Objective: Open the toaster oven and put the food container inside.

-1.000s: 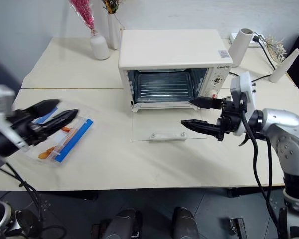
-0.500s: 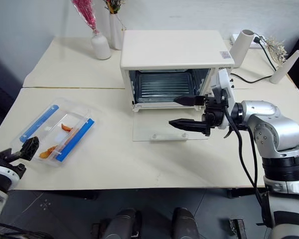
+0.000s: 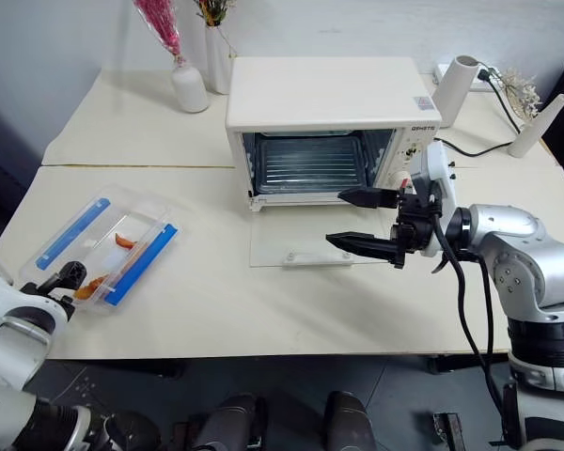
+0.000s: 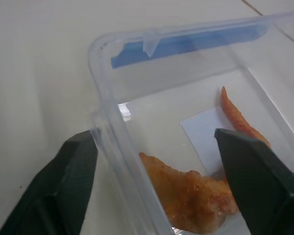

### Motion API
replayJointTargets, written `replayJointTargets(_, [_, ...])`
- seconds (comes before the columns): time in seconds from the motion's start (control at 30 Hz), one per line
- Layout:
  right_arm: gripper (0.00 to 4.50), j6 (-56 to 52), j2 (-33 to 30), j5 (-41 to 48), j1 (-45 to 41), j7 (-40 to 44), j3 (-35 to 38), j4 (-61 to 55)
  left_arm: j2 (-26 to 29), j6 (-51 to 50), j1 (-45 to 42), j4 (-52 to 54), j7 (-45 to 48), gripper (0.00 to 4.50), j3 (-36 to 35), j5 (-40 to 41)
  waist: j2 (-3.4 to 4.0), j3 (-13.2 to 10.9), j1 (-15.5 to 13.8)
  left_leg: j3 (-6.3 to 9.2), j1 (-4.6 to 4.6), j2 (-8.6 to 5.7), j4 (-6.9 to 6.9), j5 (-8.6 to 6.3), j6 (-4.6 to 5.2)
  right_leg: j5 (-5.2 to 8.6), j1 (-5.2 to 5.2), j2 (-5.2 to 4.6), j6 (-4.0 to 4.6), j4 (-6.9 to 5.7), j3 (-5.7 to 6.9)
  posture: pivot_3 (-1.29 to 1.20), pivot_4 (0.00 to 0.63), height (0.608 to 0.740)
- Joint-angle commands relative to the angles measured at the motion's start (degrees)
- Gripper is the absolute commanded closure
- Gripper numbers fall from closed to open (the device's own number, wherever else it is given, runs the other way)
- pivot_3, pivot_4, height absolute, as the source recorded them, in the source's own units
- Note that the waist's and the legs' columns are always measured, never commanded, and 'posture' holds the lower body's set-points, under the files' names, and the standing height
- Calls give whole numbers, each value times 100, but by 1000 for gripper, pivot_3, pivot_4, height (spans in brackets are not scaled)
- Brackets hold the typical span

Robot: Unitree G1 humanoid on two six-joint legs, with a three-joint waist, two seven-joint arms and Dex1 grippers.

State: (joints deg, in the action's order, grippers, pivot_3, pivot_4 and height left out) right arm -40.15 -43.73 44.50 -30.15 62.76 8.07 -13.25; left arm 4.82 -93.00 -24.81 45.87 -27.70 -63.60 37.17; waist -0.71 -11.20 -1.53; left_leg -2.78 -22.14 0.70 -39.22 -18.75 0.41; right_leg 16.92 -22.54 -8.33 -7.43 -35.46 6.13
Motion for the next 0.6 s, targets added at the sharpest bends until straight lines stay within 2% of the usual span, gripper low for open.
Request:
replayJointTargets(0.03, [0,-46,-96,216,66,-157,359,-299,66,50,-57,-185,-362,1812,-155,80,0,0,1,-1,0,0,0,0,0,0,-1,0,0,-1,-1,0,150,740])
replayJointTargets(0.07, [0,-58,-101,233,85,-183,382,-319,93,50,-58,-219,-422,2185,-167,121,0,0,1,-2,2,0,0,0,0,0,0,0,0,-2,-1,0,150,740])
replayJointTargets(0.27, [0,-97,-177,288,219,-260,502,-383,628,50,117,-578,-528,3621,62,481,0,0,2,-2,3,1,0,0,-1,0,-1,-1,0,-2,-3,0,150,740])
replayJointTargets(0.37, [0,-101,-250,291,261,-233,534,-375,1230,50,299,-908,-361,3725,253,686,0,0,9,-2,3,0,0,0,-3,0,-2,2,0,-3,-3,0,150,740])
replayJointTargets(0.5, [0,-117,-382,281,315,-178,621,-343,2382,50,494,-1541,218,3725,633,991,-1,0,30,-7,2,5,4,-3,-10,3,-12,11,6,-6,-7,0,150,740])
replayJointTargets(0.6, [0,-135,-444,329,365,-189,685,-341,2905,50,538,-1826,517,3725,847,1181,0,0,21,-8,2,7,6,-5,-13,5,-15,12,9,-5,-9,0,150,740])
